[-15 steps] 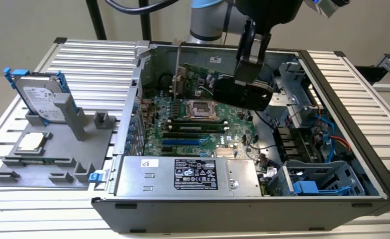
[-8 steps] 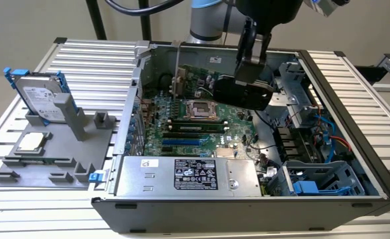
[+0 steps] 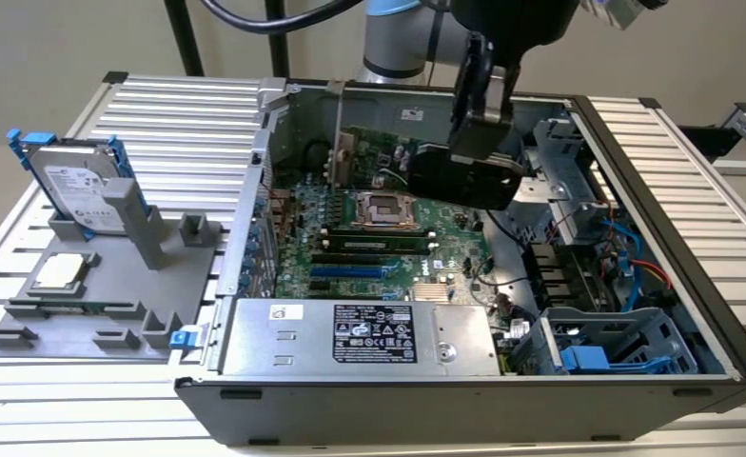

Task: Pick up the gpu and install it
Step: 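Insert the gpu into the slot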

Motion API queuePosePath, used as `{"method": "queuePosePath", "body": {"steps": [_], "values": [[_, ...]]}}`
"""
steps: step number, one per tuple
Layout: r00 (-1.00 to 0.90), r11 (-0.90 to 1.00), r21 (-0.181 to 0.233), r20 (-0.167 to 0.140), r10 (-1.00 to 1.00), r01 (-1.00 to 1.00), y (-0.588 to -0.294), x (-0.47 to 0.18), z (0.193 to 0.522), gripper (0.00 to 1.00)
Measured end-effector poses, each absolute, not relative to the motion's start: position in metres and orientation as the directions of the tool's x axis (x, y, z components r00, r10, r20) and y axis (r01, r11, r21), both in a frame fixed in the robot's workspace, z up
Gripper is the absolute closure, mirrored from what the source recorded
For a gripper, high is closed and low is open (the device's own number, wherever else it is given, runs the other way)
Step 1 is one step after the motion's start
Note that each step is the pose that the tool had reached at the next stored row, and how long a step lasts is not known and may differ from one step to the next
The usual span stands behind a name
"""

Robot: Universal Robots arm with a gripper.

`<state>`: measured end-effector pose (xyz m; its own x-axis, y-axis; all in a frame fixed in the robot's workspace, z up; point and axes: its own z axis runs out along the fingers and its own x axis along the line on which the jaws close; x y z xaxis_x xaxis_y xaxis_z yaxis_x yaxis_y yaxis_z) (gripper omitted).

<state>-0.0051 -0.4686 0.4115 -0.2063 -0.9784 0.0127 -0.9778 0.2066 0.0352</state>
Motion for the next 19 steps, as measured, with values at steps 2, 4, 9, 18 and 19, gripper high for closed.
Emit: {"method": "queuePosePath", "body": {"steps": [2, 4, 9, 18, 19], "values": [[-0.196, 0.197, 0.035, 0.013, -0.98, -0.98, -0.4686, -0.0051, 0.4115, 1.0], [-0.186, 0.187, 0.035, 0.013, -0.982, -0.982, -0.4686, -0.0051, 0.4115, 1.0], [-0.16, 0.161, 0.035, 0.013, -0.987, -0.986, -0.4686, -0.0051, 0.4115, 1.0], [-0.119, 0.12, 0.035, 0.013, -0.993, -0.992, -0.4686, -0.0051, 0.4115, 1.0], [-0.115, 0.115, 0.035, 0.013, -0.993, -0.993, -0.4686, -0.0051, 0.4115, 1.0]]}}
